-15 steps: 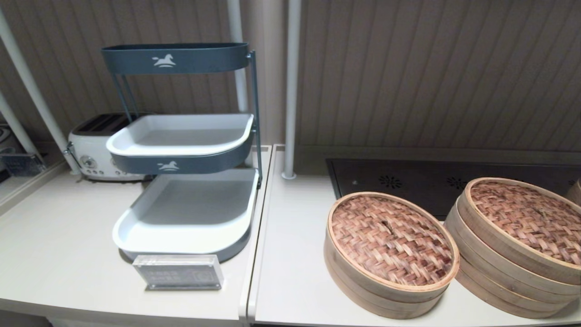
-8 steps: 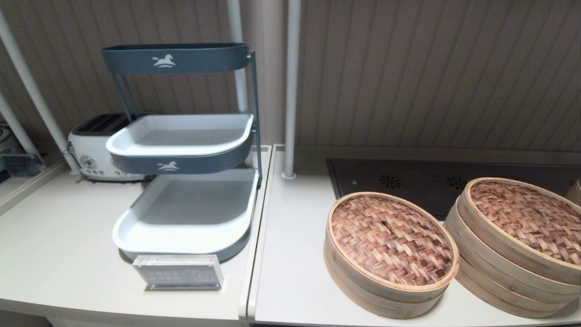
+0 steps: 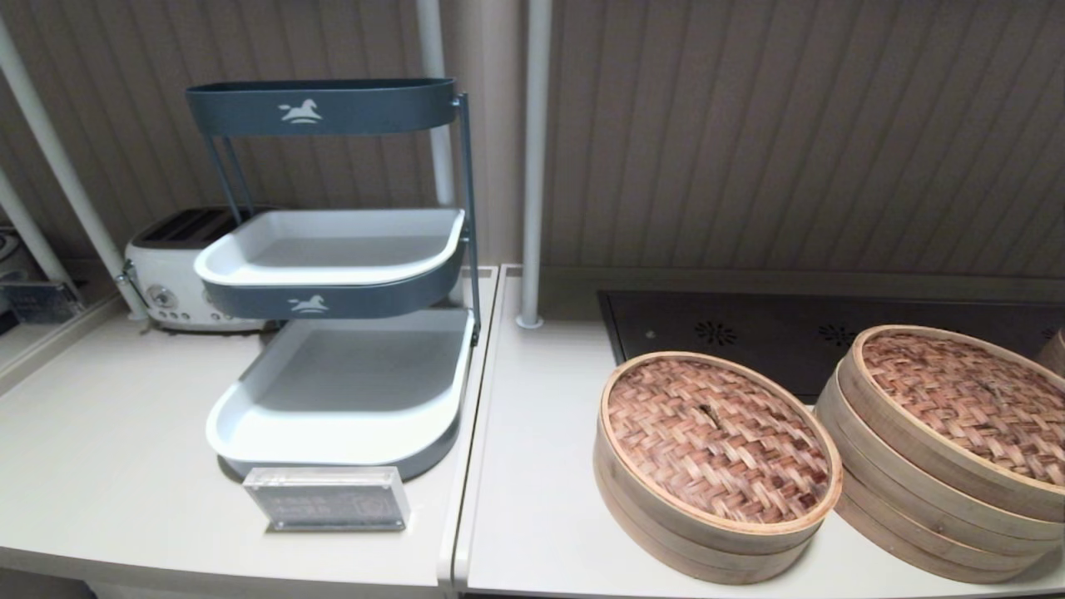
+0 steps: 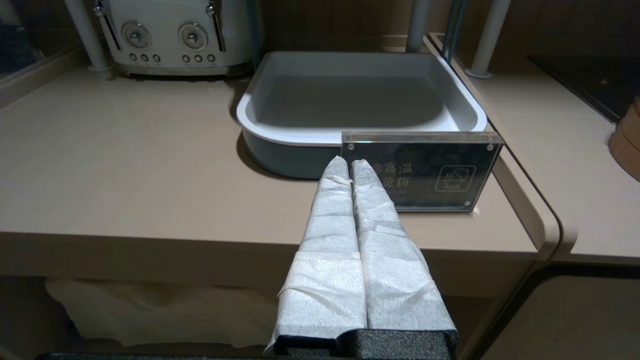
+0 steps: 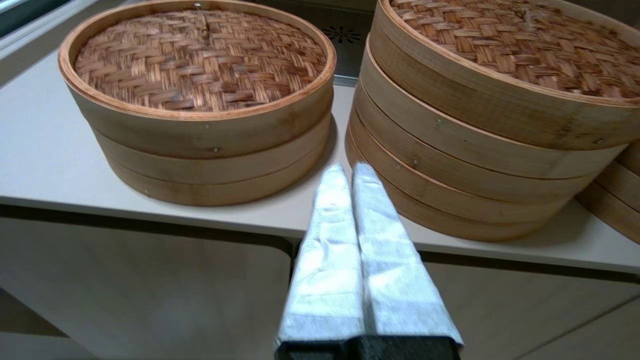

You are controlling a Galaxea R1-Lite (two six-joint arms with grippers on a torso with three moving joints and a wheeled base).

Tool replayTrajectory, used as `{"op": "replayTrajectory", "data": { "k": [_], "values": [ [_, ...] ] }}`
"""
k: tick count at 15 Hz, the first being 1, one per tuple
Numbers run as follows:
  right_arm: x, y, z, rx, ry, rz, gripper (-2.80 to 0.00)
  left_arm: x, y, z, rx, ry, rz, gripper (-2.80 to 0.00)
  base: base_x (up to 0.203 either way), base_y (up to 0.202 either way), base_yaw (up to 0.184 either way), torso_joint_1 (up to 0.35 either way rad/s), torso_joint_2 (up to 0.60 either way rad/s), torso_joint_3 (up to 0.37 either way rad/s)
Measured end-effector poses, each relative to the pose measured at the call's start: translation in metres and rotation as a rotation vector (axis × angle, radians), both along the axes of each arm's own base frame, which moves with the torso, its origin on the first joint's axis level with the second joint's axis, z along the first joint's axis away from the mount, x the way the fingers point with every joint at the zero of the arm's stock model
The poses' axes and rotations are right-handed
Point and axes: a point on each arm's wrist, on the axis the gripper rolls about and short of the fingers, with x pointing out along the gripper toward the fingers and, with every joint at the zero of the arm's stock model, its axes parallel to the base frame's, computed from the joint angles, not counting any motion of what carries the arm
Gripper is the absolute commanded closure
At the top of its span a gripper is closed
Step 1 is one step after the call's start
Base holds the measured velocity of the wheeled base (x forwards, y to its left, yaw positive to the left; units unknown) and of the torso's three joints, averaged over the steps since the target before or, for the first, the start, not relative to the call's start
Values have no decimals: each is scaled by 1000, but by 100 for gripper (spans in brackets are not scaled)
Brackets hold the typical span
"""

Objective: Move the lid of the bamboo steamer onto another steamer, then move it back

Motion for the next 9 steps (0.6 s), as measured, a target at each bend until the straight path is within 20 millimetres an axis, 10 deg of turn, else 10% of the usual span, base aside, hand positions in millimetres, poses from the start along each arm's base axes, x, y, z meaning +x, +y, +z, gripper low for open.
{"op": "replayTrajectory", "data": {
  "k": [9],
  "values": [
    [-5,0,-2,49,-62,-1,0,0,0,0,0,0,0,0,0,0,0,0,0,0]
  ]
}}
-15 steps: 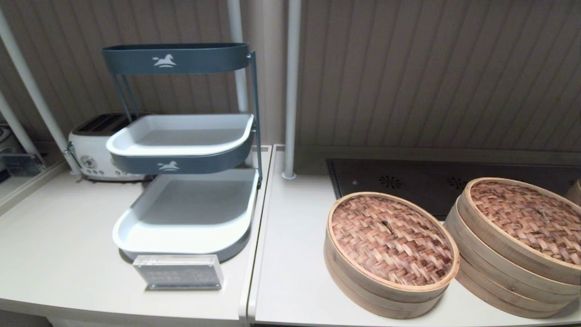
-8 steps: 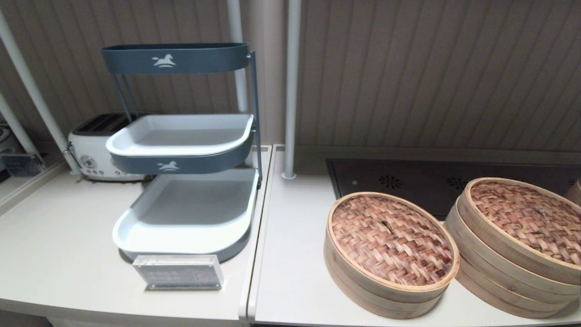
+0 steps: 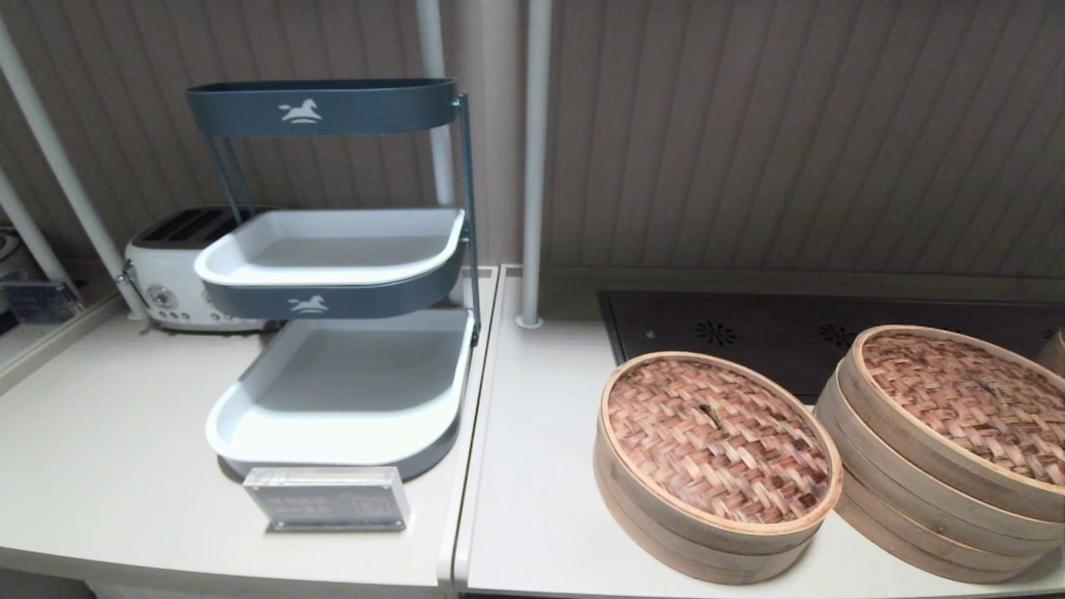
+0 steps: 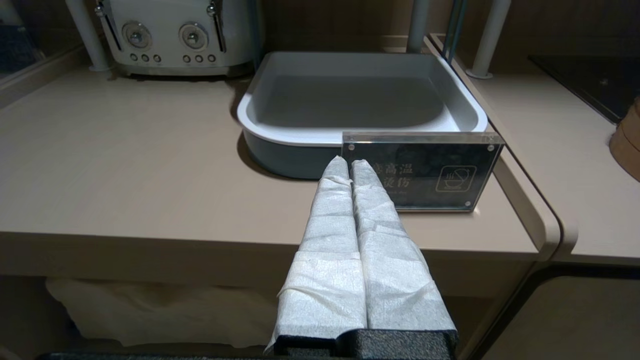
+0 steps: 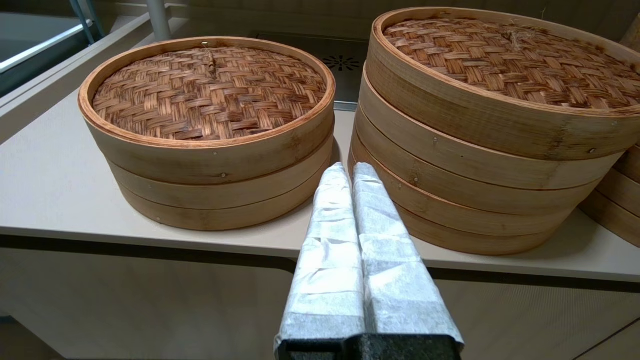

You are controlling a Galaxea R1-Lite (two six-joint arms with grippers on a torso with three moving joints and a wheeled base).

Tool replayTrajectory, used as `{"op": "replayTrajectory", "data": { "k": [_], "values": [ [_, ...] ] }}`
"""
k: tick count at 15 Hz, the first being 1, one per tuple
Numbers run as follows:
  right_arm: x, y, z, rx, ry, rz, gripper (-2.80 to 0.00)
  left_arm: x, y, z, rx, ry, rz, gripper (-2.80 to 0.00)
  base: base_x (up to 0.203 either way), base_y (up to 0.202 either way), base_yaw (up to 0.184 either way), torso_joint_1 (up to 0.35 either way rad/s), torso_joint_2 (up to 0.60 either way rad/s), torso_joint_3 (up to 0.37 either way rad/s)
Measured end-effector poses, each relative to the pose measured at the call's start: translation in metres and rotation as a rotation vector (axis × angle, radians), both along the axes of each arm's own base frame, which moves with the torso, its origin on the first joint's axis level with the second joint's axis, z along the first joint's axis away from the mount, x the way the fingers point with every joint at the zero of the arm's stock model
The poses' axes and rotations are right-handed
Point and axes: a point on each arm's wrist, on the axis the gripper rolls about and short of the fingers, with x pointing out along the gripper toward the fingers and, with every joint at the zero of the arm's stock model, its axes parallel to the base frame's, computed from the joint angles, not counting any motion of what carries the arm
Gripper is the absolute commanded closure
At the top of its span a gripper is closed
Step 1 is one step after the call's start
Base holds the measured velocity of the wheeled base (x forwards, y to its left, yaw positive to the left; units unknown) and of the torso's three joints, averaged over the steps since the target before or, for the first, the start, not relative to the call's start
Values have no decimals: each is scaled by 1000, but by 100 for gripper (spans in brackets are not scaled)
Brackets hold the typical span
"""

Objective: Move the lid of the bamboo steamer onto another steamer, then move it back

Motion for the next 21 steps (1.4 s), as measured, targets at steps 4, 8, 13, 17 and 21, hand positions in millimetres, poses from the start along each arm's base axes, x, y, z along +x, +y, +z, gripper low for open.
{"op": "replayTrajectory", "data": {
  "k": [4,8,13,17,21],
  "values": [
    [0,0,0,0,0,-2,0,0,0,0,0,0,0,0,0,0,0,0,0,0],
    [0,0,0,0,2,-1,0,0,0,0,0,0,0,0,0,0,0,0,0,0],
    [0,0,0,0,2,-2,0,0,0,0,0,0,0,0,0,0,0,0,0,0],
    [0,0,0,0,4,-5,0,0,0,0,0,0,0,0,0,0,0,0,0,0],
    [0,0,0,0,4,-5,0,0,0,0,0,0,0,0,0,0,0,0,0,0]
  ]
}}
